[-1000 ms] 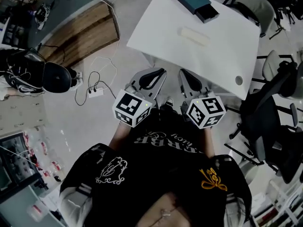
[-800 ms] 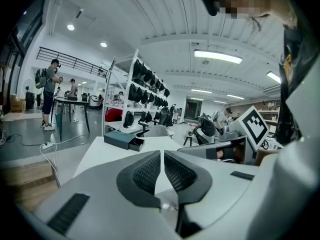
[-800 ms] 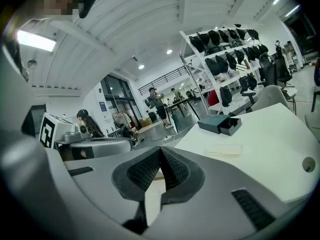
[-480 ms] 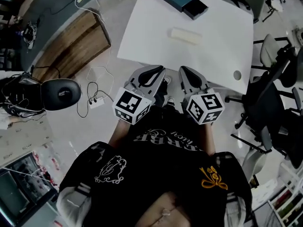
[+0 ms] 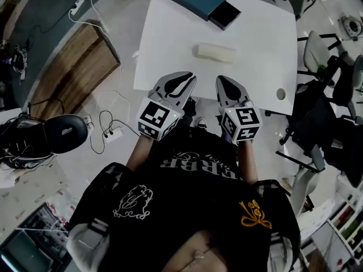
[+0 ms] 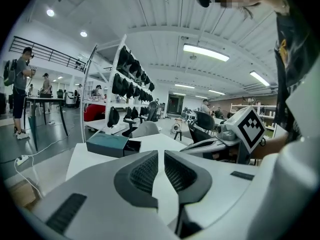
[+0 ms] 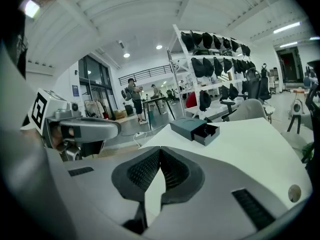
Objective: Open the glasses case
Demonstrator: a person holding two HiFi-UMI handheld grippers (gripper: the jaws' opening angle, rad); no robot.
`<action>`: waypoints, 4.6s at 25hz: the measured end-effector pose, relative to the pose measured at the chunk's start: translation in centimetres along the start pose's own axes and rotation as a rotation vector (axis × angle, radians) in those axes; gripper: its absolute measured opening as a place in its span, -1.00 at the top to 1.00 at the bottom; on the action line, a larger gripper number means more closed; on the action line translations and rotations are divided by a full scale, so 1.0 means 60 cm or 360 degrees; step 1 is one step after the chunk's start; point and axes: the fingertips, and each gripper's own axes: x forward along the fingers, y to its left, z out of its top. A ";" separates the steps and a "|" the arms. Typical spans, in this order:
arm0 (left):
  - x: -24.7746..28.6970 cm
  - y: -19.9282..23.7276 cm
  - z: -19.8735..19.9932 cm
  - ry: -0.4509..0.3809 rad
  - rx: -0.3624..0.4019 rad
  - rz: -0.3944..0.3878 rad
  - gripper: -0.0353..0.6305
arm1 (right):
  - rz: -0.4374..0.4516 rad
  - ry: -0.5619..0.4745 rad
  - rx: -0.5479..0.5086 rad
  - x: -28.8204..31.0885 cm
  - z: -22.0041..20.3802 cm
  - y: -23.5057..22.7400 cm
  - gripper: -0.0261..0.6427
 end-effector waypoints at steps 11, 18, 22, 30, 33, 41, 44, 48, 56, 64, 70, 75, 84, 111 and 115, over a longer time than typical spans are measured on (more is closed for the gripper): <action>0.087 0.086 -0.070 0.0136 0.0000 -0.0153 0.78 | -0.0189 0.0236 -0.0290 0.122 -0.031 -0.097 0.74; 0.156 0.136 -0.131 0.0294 0.0060 -0.0233 0.75 | -0.0214 0.0491 -0.0651 0.212 -0.072 -0.156 0.55; 0.190 0.160 -0.175 0.0404 0.0071 -0.0270 0.52 | -0.0153 0.0667 -0.0848 0.246 -0.105 -0.181 0.31; 0.248 0.207 -0.244 0.0606 0.0066 -0.0274 0.44 | -0.0223 0.0959 -0.1148 0.283 -0.161 -0.236 0.06; 0.272 0.214 -0.266 0.0660 0.0132 -0.0291 0.44 | -0.0255 0.0955 -0.1164 0.288 -0.160 -0.239 0.09; 0.320 0.207 -0.306 0.0780 0.0258 -0.0353 0.19 | -0.0252 0.0970 -0.1152 0.288 -0.161 -0.239 0.10; 0.330 0.213 -0.308 0.0774 0.0245 -0.0351 0.20 | -0.0253 0.0967 -0.1144 0.290 -0.160 -0.239 0.10; 0.333 0.214 -0.310 0.0766 0.0282 -0.0383 0.22 | -0.0233 0.0992 -0.1089 0.287 -0.160 -0.239 0.12; 0.335 0.222 -0.308 0.0802 0.0401 -0.0412 0.31 | -0.0261 0.0837 -0.0834 0.295 -0.093 -0.245 0.56; 0.334 0.224 -0.311 0.0802 0.0384 -0.0445 0.31 | -0.0319 0.0856 -0.0802 0.334 -0.064 -0.283 0.60; 0.335 0.222 -0.312 0.0801 0.0381 -0.0449 0.31 | -0.0411 0.0887 -0.0698 0.358 -0.056 -0.319 0.57; 0.334 0.223 -0.311 0.0789 0.0377 -0.0459 0.31 | -0.0466 0.0874 -0.0646 0.359 -0.058 -0.334 0.59; 0.332 0.223 -0.307 0.0787 0.0339 -0.0481 0.31 | -0.0506 0.0751 -0.0534 0.324 -0.047 -0.313 0.43; 0.162 0.044 -0.152 0.0410 0.0296 -0.0732 0.32 | -0.0651 -0.0029 0.0246 0.002 -0.058 -0.108 0.57; 0.112 -0.011 -0.134 0.0340 0.0291 -0.0701 0.40 | -0.0631 -0.0083 0.0276 -0.067 -0.084 -0.064 0.59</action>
